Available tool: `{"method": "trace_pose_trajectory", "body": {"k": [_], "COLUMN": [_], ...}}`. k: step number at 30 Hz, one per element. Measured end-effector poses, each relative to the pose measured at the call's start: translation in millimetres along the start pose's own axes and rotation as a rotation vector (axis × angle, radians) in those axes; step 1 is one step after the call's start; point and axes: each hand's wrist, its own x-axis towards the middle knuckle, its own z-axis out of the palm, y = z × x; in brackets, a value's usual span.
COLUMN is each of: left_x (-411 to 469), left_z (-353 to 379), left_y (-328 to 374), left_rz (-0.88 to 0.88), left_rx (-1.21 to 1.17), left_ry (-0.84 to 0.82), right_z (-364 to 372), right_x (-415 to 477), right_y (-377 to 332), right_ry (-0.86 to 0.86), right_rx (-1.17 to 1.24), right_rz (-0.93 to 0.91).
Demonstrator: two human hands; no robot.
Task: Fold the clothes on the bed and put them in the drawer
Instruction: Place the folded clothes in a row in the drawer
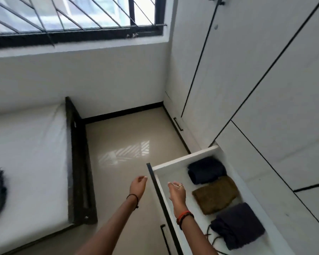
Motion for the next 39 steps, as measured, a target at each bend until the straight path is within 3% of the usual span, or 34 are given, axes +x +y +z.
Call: {"method": "trace_pose_trajectory", "body": {"k": [15,27,39], "left_x": [28.3,52.2,94.6], "left_z": [-366.9,-454.6,-506.7], "left_y": [-97.4,-130.8,-158.2], "left_rz": [-0.150,-0.292,-0.504], "left_rx": [-0.298,-0.554,-0.876], "left_ry": [0.416,0.479,0.579], "right_z": [333.0,444.1,535.4], "right_x": [-140.1,-161.4,-150.2], "right_y": [-3.9,1.8,5.8], "right_ry": [-0.373,-0.503,-0.627], "right_rx": [-0.102,-0.245,-0.356], "right_rz": [-0.090,-0.080,0.079]}}
